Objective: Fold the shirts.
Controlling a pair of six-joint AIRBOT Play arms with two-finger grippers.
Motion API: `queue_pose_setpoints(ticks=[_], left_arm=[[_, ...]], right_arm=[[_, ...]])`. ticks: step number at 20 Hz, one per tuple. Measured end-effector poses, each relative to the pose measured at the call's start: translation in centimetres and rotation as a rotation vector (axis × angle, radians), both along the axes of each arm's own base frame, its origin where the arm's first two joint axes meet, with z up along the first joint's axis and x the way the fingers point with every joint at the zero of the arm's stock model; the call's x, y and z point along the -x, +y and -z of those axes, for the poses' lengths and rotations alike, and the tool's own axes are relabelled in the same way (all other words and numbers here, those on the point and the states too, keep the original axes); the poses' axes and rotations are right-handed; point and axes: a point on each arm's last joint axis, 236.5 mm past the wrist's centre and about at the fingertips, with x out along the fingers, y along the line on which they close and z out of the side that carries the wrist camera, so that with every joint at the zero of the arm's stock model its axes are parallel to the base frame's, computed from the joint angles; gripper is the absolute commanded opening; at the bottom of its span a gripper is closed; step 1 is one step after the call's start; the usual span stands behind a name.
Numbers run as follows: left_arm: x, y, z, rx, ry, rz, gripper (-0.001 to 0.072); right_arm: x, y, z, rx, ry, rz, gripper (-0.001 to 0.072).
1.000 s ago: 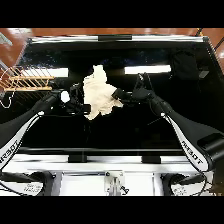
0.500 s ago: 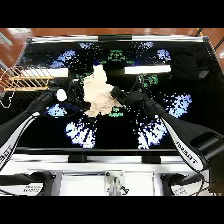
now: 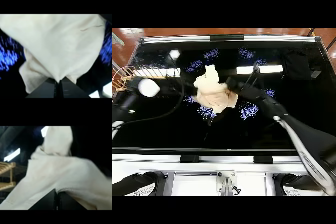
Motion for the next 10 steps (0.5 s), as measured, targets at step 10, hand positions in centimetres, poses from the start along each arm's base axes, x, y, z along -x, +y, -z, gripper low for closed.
queue_pose_setpoints(ticks=[10], left_arm=[[8.9,-2.5,-34.6,0.358,-0.702,0.152,0.0045]], right_arm=[[16.1,-7.3,-40.7,0.039,-0.939,-0.036,0.0069]])
